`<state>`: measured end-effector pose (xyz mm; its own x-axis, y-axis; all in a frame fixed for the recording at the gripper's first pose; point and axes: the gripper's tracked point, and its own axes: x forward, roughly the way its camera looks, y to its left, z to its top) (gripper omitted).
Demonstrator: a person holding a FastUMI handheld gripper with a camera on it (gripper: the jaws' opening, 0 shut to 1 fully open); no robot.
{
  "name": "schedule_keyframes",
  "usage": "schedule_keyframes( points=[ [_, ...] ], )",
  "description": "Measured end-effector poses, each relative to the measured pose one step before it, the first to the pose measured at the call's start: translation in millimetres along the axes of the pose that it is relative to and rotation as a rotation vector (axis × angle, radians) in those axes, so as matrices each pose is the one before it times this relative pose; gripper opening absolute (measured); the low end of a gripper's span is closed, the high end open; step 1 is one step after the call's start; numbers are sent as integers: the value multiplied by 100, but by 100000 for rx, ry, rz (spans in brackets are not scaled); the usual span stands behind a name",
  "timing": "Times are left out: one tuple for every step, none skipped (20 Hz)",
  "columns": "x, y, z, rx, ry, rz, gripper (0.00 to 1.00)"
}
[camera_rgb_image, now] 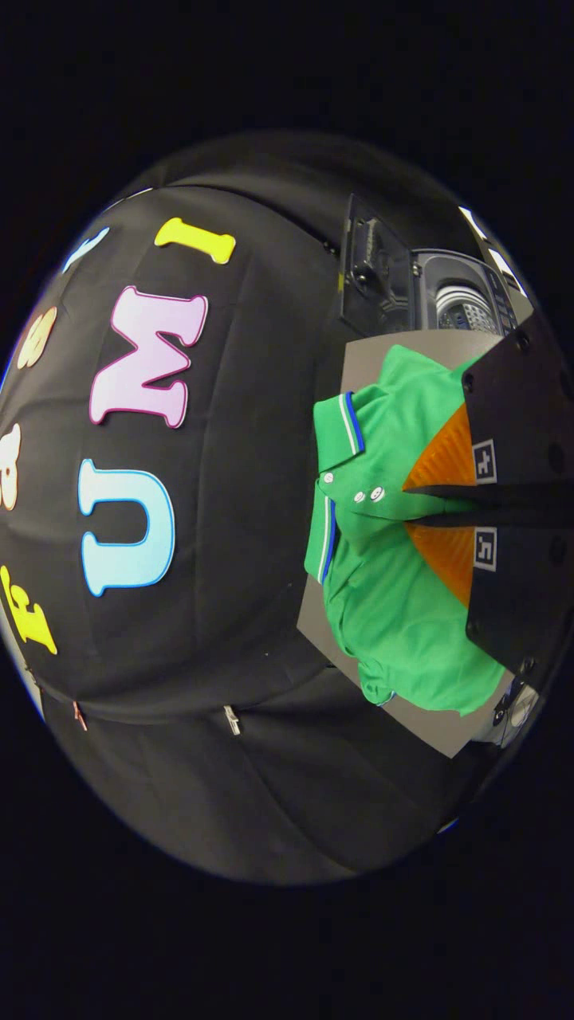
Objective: Put the clothes into the washing machine and then close the washing machine lid.
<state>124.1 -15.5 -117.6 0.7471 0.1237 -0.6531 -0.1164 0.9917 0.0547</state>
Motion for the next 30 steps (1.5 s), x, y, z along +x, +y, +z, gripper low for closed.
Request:
schedule_keyframes(
  points=[
    [-49,50,98,595,82,752,5],
    [-234,-63,-62,1277,612,1033,5],
    [-305,-304,80,1491,106,425,5],
    [-45,-534,279,1104,-615,134,5],
    [-288,-314,291,1313,-644,1321,5],
    [-496,-293,275,662,-840,1270,5],
    [-430,-699,338,-332,-770,115,5],
    [-651,-485,293,63,-785,1691,5],
    [-343,-353,163,-22,-515,1402,5],
    [-383,-812,109,-234,-641,270,5],
    [-461,-633,153,293,-498,1133,5],
    [-292,-497,0,731,-340,1955,5],
    [-331,-631,-184,409,620,938,5],
    [-406,-631,-153,755,768,1219,5],
    [-310,-347,52,1095,155,2518,5],
    [-150,-405,48,231,458,1612,5],
    [-347,-849,-15,-141,682,184,5],
    [-290,-462,72,72,414,1145,5],
    [-237,-295,155,-73,147,1833,5],
    [-242,-579,184,-741,-33,952,5],
    [-327,-689,160,-730,-119,865,5],
    [-362,-478,196,-484,-493,1019,5],
    [-188,-630,65,-517,-300,586,5],
    [-287,-1096,-165,-85,560,187,5],
    [-229,-866,-218,884,601,427,5],
    [-238,-729,-52,1315,324,854,5],
    [-273,-958,23,1014,61,534,5],
    [-282,-1018,27,327,126,18,5],
    [-438,-1181,63,-67,38,-739,5],
    [-426,-1326,224,-277,-599,-512,5]
  ],
)
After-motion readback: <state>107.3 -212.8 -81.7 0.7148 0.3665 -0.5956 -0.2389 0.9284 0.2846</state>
